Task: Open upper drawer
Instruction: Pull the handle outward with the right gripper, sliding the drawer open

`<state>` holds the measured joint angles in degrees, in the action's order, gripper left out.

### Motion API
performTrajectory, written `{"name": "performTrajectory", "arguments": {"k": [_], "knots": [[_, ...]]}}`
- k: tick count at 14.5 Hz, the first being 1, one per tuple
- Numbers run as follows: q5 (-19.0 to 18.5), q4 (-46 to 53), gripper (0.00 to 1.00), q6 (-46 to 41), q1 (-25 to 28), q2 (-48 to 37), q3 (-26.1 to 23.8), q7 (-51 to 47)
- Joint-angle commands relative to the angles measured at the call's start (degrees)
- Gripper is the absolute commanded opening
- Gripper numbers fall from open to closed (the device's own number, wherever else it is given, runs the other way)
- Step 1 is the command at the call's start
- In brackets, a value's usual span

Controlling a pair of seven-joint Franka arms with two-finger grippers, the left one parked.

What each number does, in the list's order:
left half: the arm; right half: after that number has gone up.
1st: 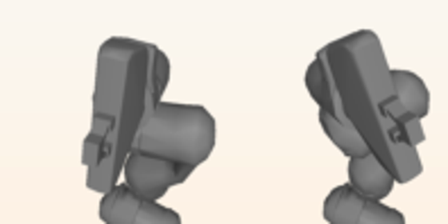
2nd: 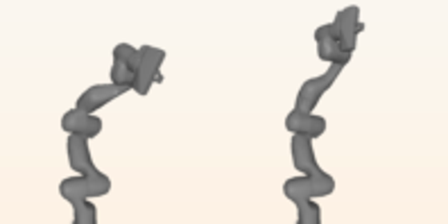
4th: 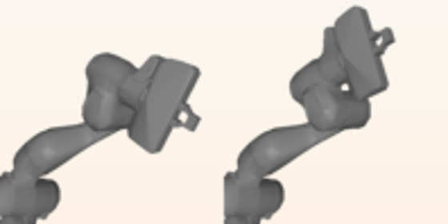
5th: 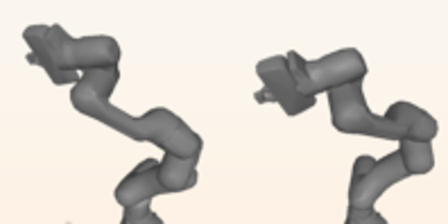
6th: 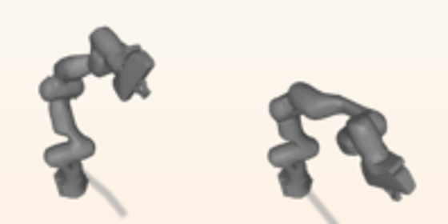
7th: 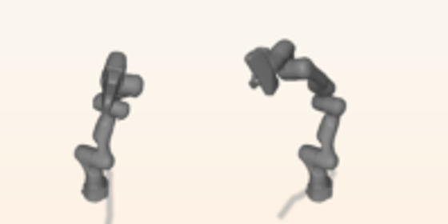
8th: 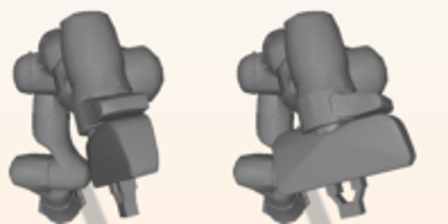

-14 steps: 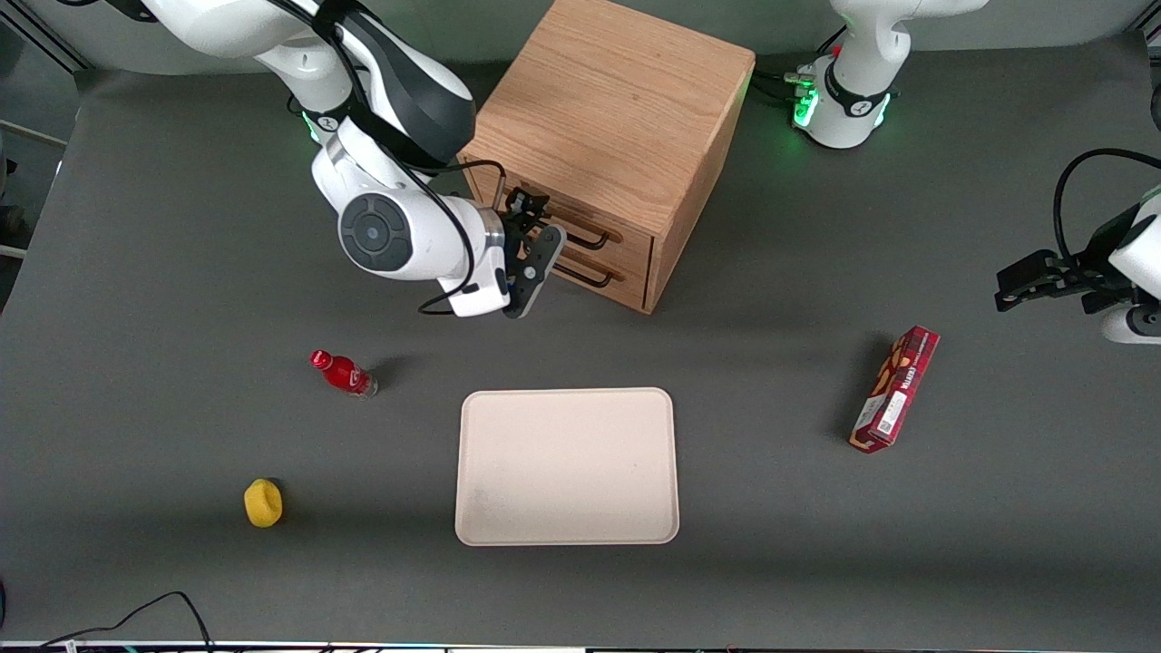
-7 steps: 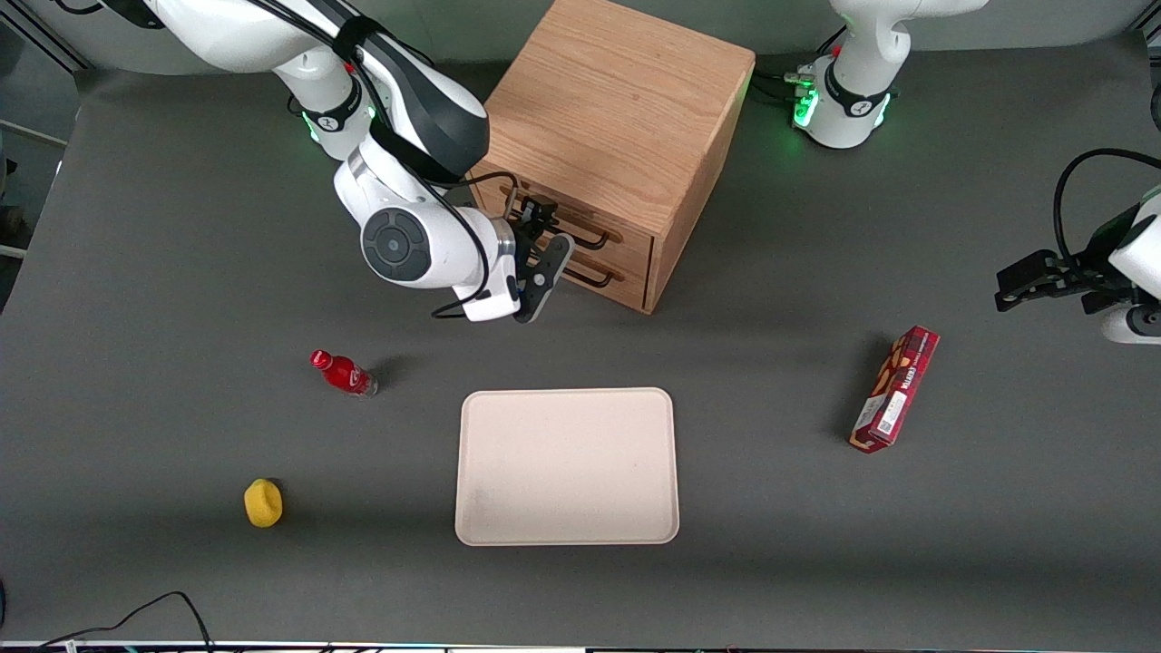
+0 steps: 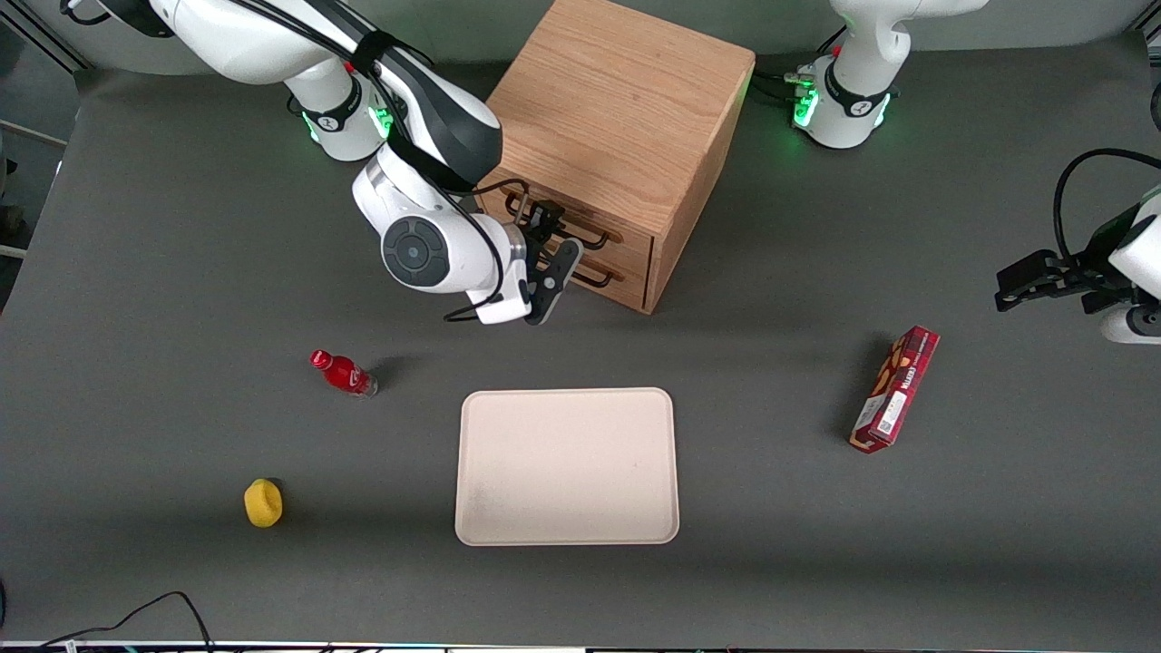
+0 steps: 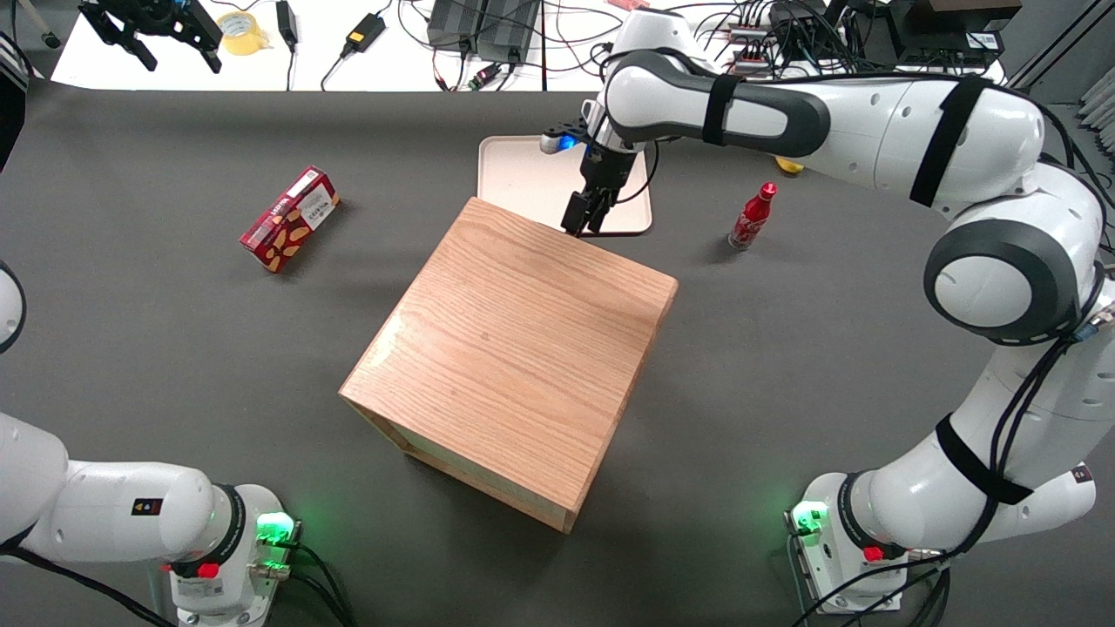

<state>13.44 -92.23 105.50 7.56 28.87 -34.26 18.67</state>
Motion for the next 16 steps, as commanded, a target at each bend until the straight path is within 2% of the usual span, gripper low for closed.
{"name": "performTrajectory", "arguments": {"k": [1, 6, 12, 16], "knots": [[-3.76, 2.48, 1.0, 1.11, -0.18, 2.94, 0.5, 0.84], [-6.58, 8.55, 1.0, 0.5, -0.88, 5.93, 1.03, 0.75], [-7.45, 17.51, 1.0, -5.04, -0.88, 9.97, 3.58, 0.84], [-9.22, 19.1, 1.0, -4.95, -0.35, 11.99, 3.85, 0.93]]}}
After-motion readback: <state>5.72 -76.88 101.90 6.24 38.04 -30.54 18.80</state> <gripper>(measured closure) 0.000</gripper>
